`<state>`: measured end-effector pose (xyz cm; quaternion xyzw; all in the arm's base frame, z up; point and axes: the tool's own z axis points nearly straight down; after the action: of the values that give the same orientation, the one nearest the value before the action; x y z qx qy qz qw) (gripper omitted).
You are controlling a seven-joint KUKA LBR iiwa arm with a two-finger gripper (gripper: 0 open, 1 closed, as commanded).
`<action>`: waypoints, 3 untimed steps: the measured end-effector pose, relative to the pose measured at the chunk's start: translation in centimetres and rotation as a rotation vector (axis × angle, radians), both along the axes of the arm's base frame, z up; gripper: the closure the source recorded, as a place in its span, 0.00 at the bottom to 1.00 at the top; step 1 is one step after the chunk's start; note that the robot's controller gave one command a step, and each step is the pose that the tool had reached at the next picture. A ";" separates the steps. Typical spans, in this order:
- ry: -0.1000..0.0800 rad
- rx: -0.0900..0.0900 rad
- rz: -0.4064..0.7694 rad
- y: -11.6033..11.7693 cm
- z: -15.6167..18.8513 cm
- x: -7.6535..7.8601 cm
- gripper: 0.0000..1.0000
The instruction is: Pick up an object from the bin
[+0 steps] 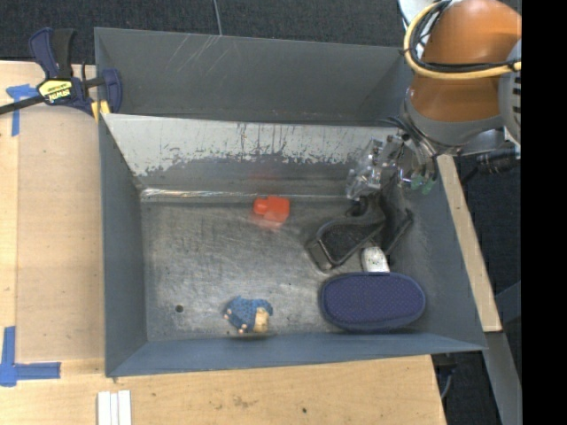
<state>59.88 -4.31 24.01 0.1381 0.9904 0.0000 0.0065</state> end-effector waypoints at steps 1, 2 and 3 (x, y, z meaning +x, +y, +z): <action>0.009 0.001 0.000 0.0 -0.5 -0.2 0.00; -0.023 0.001 0.075 8.1 -14.1 -2.4 0.00; 0.003 0.000 0.143 8.2 -10.2 2.0 0.00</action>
Offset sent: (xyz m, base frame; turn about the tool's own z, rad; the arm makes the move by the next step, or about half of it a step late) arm 0.0000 0.0000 0.0000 0.0000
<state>61.90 3.92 13.79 0.0670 0.9977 0.0002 0.0052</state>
